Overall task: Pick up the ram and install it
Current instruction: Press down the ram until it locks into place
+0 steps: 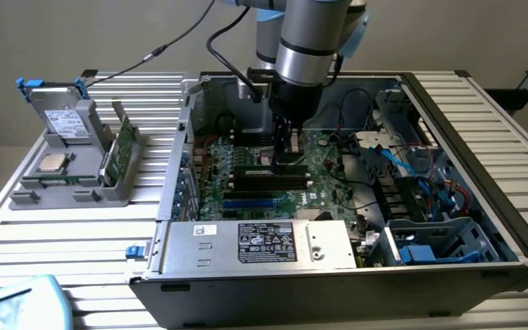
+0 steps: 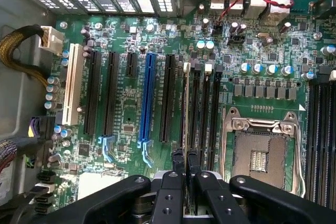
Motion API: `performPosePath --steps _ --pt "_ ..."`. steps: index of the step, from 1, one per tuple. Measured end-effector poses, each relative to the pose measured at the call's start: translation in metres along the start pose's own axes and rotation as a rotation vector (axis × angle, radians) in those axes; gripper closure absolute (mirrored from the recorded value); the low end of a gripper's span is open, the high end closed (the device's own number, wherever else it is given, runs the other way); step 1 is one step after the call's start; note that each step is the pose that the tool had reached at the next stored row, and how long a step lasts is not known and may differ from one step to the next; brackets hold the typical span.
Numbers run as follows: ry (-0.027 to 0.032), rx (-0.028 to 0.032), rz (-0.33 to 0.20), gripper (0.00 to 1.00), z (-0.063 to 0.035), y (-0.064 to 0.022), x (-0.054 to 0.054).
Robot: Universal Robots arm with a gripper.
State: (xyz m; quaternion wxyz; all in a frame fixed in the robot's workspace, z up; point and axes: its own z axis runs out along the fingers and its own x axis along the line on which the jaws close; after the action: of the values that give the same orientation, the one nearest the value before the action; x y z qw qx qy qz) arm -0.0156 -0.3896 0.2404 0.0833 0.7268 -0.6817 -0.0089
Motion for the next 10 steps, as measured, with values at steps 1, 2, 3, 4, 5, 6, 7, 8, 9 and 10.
performPosePath --steps 1,2,3,4,5,6,7,8,9,10 --pt "0.0001 0.0007 0.0 0.86 0.0017 -0.0002 -0.0002" --pt "0.0 0.0018 0.0 0.86 0.0027 -0.0003 -0.0002" --pt "0.0002 0.003 0.0 0.86 0.0031 -0.0004 -0.0001" --pt "0.0009 0.0037 0.0 0.86 0.0031 -0.0003 0.0" --pt "0.0019 0.0044 0.001 0.86 0.0031 -0.0003 0.0" --pt "0.0034 0.0043 0.001 0.86 0.0032 -0.0004 -0.0001" --pt "0.004 0.0042 0.001 0.86 0.0032 -0.0003 -0.0001" --pt "0.0042 0.0043 0.001 0.86 0.0032 -0.0003 -0.0001" --pt "0.0043 0.0043 0.001 0.86 0.0032 -0.0003 0.0" --pt "0.0052 0.0063 0.001 0.86 0.0033 -0.0002 -0.0001"
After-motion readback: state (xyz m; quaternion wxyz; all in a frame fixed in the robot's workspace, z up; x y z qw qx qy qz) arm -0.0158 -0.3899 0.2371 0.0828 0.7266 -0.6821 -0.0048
